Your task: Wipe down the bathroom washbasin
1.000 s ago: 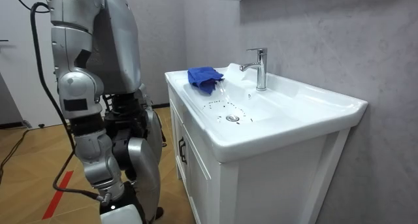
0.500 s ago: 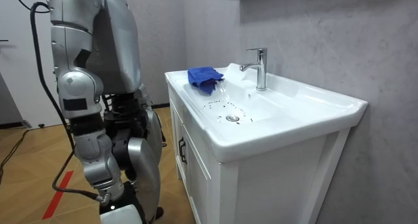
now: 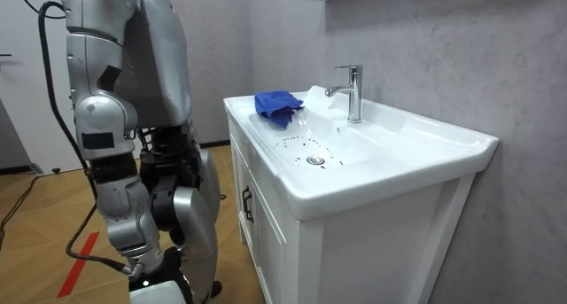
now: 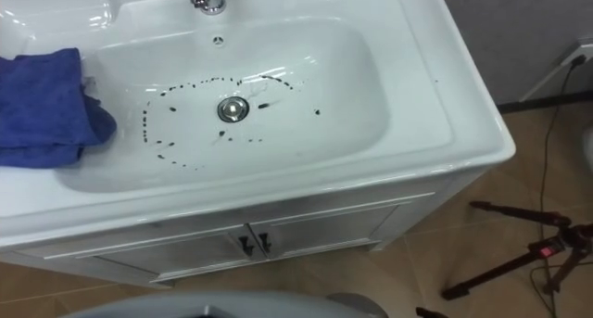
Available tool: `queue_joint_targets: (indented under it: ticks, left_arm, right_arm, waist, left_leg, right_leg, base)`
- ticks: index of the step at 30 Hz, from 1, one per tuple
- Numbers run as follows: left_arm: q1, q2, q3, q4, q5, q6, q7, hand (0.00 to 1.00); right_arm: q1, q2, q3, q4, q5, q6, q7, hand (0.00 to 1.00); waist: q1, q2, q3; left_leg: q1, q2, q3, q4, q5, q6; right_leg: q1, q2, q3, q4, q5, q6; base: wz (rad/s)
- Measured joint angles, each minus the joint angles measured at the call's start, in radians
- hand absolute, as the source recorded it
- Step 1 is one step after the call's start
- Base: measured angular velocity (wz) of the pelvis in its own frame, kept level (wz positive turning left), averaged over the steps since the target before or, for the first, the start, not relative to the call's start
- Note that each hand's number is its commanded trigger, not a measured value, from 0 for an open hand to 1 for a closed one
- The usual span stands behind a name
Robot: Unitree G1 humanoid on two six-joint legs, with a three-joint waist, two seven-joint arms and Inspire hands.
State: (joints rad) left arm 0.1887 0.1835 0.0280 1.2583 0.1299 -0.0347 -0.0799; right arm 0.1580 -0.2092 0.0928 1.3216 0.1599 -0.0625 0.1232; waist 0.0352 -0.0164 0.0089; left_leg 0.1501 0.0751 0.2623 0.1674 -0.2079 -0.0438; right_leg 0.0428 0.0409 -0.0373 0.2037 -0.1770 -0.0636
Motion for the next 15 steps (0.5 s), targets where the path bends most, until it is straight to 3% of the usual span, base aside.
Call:
queue_joint_targets:
  ticks: [4, 7, 9, 15]
  left_arm:
    - [0.004, -0.003, 0.040, 0.000, -0.022, 0.002, 0.086, 0.00]
    - [0.004, -0.004, 0.078, -0.001, -0.110, 0.000, 0.141, 0.00]
    - [0.000, -0.007, 0.143, -0.008, -0.231, -0.020, 0.171, 0.00]
    - [0.003, -0.017, 0.224, -0.027, -0.333, -0.038, 0.186, 0.00]
  right_arm:
    - [-0.001, 0.006, -0.009, 0.000, 0.000, 0.000, 0.000, 0.00]
    - [-0.005, 0.006, -0.043, 0.000, 0.003, 0.000, 0.003, 0.00]
    - [-0.007, 0.005, -0.048, 0.000, 0.022, 0.000, 0.013, 0.00]
    - [-0.007, 0.006, -0.096, -0.001, 0.040, 0.014, 0.023, 0.00]
  waist:
    - [0.000, -0.004, 0.0023]
    - [0.003, 0.000, 0.0026]
    - [0.004, 0.004, 0.0011]
    - [0.005, 0.018, -0.0017]
  left_leg:
    - [0.003, 0.000, -0.017, 0.000, 0.000, 0.000]
    - [0.002, 0.000, -0.026, -0.001, 0.000, 0.000]
    - [0.002, 0.000, -0.034, -0.003, 0.000, 0.000]
    - [0.002, 0.000, -0.048, -0.010, -0.002, 0.000]
  right_leg:
    - [0.011, -0.003, -0.017, -0.003, 0.000, 0.000]
    - [0.013, -0.003, -0.021, -0.001, -0.001, 0.000]
    - [0.016, -0.004, -0.034, 0.000, -0.001, 0.000]
    - [0.017, -0.003, -0.046, 0.002, -0.005, -0.004]
  base:
    - [0.14]
    - [0.08]
    - [0.10]
    - [0.06]
